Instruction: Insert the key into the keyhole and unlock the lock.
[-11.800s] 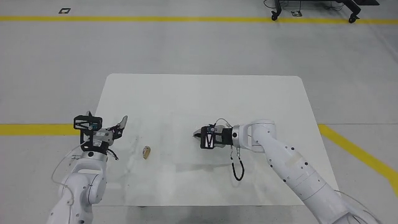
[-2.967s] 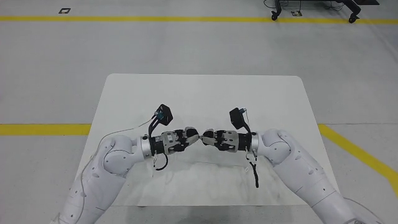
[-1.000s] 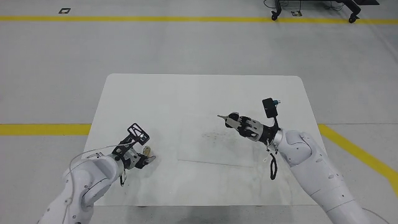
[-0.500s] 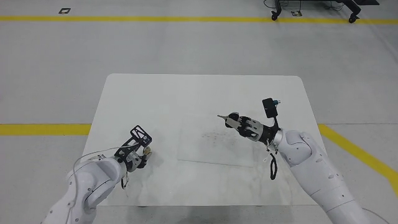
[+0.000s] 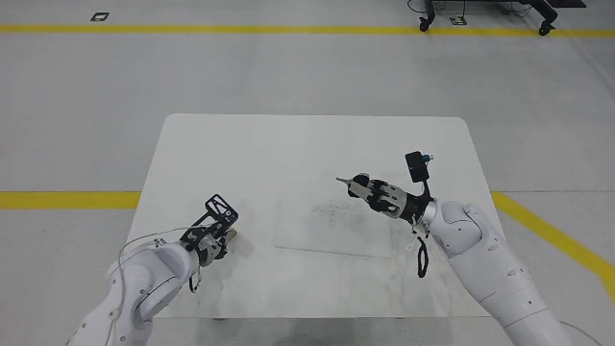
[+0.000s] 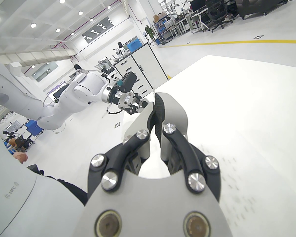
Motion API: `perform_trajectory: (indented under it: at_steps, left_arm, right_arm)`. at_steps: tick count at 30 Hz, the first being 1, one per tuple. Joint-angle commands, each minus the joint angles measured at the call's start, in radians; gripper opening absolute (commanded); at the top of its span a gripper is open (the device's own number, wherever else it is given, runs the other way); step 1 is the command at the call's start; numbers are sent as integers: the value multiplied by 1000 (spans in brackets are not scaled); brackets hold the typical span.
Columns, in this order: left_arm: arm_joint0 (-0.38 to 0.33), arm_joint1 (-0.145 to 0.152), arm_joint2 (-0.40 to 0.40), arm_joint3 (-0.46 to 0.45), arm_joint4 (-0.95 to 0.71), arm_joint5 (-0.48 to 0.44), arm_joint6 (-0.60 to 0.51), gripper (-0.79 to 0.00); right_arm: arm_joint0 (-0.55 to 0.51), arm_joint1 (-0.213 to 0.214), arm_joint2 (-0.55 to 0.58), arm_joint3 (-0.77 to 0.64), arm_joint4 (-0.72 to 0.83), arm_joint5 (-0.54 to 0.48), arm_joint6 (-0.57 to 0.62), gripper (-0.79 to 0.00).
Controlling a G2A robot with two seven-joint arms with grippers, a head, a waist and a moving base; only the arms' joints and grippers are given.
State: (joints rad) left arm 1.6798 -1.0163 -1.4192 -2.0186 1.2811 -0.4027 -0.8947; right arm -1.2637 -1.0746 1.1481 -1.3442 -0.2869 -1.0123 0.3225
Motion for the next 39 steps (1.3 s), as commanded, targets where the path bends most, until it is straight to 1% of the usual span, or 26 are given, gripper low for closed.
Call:
perform_trajectory:
  at_steps: [1,8,15,21,25,29,33,37,39]
  left_arm:
    - [-3,-1,6,2,5,10,-3,-779]
    - [-25,-2,31,22,9,11,-13,-785]
    - [-32,-2,37,21,9,16,-15,-785]
    - [-50,-4,66,36,23,5,-5,-785]
    - [-62,-5,68,41,34,11,51,-785]
    - [-72,-5,57,62,-2,-10,114,-785]
    - [-91,-7,32,101,-64,-1,225,-785]
    - [-105,-14,20,157,-164,5,372,-785]
    - [-107,-14,20,162,-173,5,380,-785]
  right_arm:
    - [0,0,0,0,0,0,0,-785]
    - [0,0,0,0,0,0,0,-785]
    - [0,0,0,0,0,0,0,-785]
    - [0,0,0,0,0,0,0,-785]
    - [0,0,0,0,0,0,0,-785]
    - [0,0,0,0,0,0,0,-785]
    - [0,0,0,0,0,0,0,-785]
    - [0,0,0,0,0,0,0,-785]
    - [0,0,0,0,0,0,0,-785]
